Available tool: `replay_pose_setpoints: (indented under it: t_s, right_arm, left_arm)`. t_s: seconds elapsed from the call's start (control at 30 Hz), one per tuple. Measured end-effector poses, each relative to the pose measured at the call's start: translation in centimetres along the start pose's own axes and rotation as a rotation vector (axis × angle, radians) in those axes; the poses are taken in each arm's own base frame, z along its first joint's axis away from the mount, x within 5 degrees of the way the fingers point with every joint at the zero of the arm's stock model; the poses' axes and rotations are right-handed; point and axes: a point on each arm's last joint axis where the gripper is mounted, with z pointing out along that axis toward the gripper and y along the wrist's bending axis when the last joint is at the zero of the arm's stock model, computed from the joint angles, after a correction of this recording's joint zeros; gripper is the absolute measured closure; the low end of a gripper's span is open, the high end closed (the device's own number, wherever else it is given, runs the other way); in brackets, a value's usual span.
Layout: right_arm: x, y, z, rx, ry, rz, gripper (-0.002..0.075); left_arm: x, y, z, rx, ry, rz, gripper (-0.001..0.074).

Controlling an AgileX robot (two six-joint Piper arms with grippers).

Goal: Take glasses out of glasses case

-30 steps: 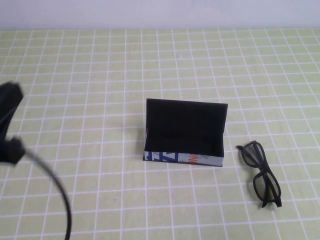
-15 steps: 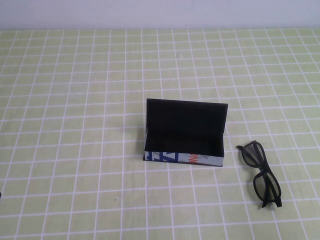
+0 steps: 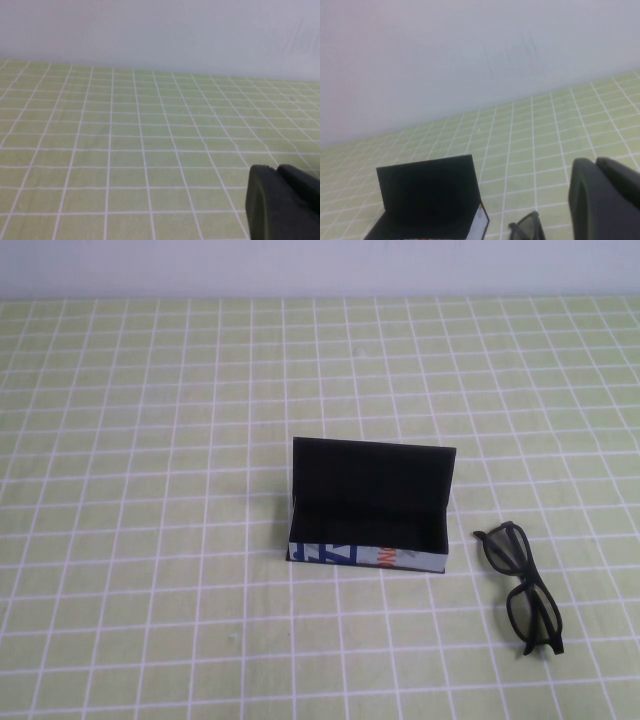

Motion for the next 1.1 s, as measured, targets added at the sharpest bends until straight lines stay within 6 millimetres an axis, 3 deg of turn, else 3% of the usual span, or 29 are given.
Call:
replay_pose_setpoints:
  t_s: [1.1]
  right_arm:
    - [2.6, -1.3, -0.9, 0.114, 0.109, -0.162, 0.0742]
  left_arm:
    - [0.0, 0.0, 0.0, -0.002, 0.0, -0.002, 0.0739]
